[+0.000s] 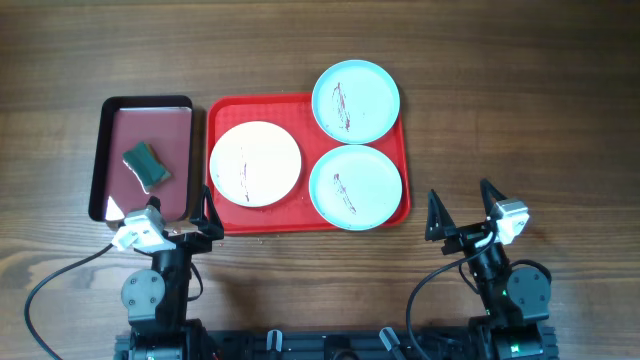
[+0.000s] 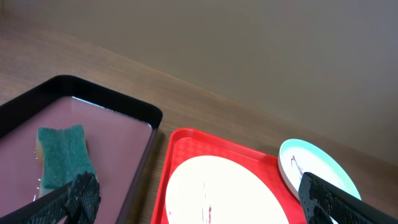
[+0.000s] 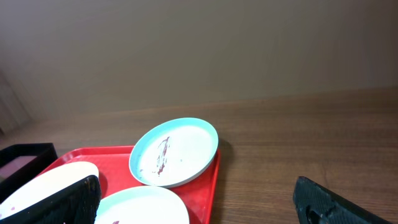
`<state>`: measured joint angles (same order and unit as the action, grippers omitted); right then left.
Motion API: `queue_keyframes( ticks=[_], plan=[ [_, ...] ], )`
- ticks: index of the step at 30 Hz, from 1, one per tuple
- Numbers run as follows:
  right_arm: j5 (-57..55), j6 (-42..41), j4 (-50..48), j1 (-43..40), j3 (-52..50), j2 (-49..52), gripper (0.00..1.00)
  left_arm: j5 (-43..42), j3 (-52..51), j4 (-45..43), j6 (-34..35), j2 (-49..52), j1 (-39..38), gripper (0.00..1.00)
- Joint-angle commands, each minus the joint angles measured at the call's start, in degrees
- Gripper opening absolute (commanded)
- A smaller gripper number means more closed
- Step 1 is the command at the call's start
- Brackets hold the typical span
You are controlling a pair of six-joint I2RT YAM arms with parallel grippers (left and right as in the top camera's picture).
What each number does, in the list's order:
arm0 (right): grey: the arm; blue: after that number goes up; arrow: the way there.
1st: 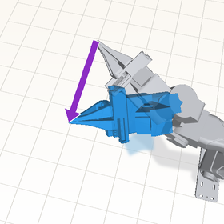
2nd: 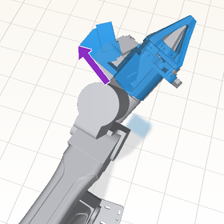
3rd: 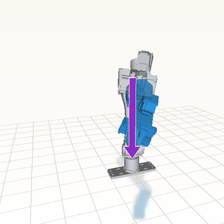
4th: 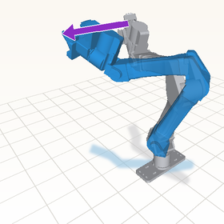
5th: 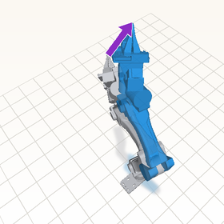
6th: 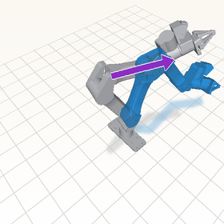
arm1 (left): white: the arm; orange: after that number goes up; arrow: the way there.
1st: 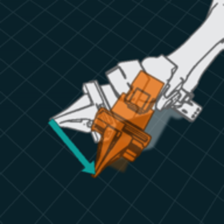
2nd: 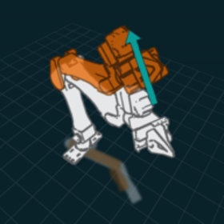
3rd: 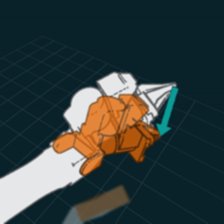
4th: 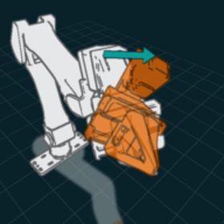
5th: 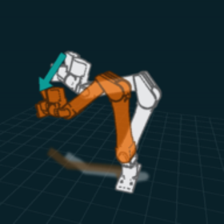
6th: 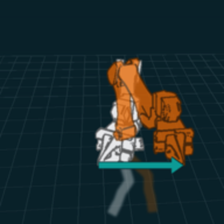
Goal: Clean dirty plates on tray and stack at the side
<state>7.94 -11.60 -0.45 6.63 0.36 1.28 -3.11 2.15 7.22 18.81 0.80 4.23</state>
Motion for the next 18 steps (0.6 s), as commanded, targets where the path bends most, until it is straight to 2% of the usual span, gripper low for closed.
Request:
queue_keyframes(
  ticks=[1, 7, 13, 18],
  plan=[
    [0.9, 0.9, -0.2, -0.2, 0.0, -0.3, 1.0, -0.3, -0.4, -0.2, 0.1, -0.4, -0.3, 1.0],
    [1.0, 0.9, -0.2, -0.2, -0.1, -0.3, 1.0, -0.4, -0.4, -0.3, 0.1, -0.4, -0.3, 1.0],
    [2.7, 1.1, -3.3, -0.2, 0.0, -0.3, 1.0, -5.7, -0.2, -4.5, 0.1, -0.4, -0.3, 1.0],
    [8.1, 0.9, -3.1, -0.2, 1.5, 0.6, 1.0, -5.6, 5.6, 1.0, -0.8, 0.3, -0.3, 1.0]
  ],
)
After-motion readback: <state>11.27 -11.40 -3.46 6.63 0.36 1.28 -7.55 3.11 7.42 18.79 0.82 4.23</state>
